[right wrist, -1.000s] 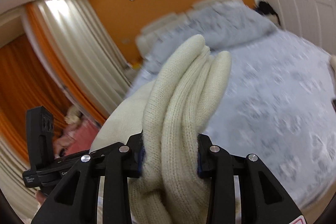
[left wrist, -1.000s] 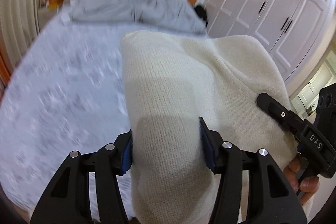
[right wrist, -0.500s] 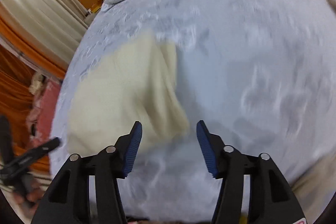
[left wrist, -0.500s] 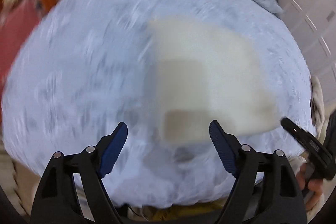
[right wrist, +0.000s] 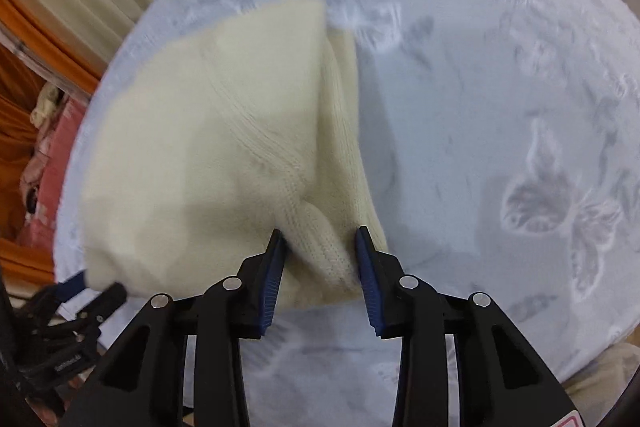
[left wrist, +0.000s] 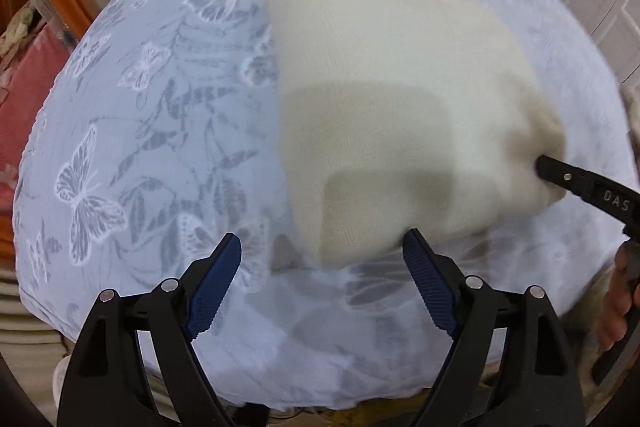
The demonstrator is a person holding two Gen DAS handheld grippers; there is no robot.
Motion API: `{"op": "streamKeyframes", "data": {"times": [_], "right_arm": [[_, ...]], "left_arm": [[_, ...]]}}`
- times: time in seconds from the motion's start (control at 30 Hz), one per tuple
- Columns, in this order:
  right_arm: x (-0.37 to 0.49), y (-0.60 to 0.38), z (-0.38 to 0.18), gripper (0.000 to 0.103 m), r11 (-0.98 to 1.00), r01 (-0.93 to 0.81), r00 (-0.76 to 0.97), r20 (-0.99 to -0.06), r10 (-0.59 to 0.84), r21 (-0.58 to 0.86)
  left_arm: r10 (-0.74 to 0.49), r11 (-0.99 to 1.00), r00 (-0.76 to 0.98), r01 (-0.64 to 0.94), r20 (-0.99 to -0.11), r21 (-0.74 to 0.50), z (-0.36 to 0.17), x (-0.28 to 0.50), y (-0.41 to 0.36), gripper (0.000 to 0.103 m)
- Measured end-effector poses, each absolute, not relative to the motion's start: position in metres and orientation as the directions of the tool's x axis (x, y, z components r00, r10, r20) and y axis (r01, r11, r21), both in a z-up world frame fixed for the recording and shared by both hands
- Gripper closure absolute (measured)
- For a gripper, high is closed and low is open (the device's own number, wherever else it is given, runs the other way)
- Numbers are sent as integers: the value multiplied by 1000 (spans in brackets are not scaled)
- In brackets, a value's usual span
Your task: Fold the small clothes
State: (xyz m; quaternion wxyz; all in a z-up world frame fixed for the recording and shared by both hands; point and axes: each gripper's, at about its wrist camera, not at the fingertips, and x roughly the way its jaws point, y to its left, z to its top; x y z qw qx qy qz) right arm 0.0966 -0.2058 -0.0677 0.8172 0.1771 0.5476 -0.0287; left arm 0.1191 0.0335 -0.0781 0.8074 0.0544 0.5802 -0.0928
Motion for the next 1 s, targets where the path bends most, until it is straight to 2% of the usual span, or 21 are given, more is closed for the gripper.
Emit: {"op": "streamKeyframes", "data": {"times": [0.03, 0.1, 0.13, 0.17, 0.23, 0.33, 0.47, 0.57, 0.7, 0.83, 1.0], "right_arm": [[97, -208, -70, 60, 935, 247, 389, -909, 147, 257], [98, -213, -76, 54, 921, 270, 376, -911, 168, 281], [98, -220, -80, 47, 905, 297, 367, -911, 186, 304], [97, -223, -80, 46, 890, 315, 367, -907, 206, 330], [91, -228, -73, 48, 867, 352, 384, -899, 211, 353], [71, -222, -41, 50, 886, 356, 441, -889, 122, 298], [31, -209, 2, 48, 915, 337, 527, -850, 12, 222], [10, -197, 21, 48, 929, 325, 564, -825, -39, 178], [-8, -183, 31, 47, 939, 314, 594, -801, -80, 139], [-25, -178, 32, 41, 940, 316, 612, -784, -100, 127], [-41, -180, 27, 39, 933, 334, 610, -785, -106, 133]], "left_arm": [[-75, 981, 301, 193, -951, -17, -83, 120, 38, 22], [-43, 992, 265, 125, -963, -10, -97, 126, 52, 26], [-68, 994, 251, 105, -966, -43, -101, 128, 57, 26], [-89, 994, 238, 80, -967, -72, -103, 130, 61, 26], [-73, 996, 246, 73, -967, -57, -97, 131, 59, 27], [-8, 992, 303, 119, -953, 30, -76, 120, 48, 27], [17, 988, 371, 134, -928, 72, -41, 96, 44, 26], [7, 986, 456, 145, -890, 82, -8, 76, 35, 15], [-7, 983, 537, 157, -843, 92, 21, 55, 19, 13], [-21, 984, 562, 159, -827, 83, 25, 38, 9, 12], [-16, 988, 576, 134, -817, 75, 15, 23, 8, 12]]}}
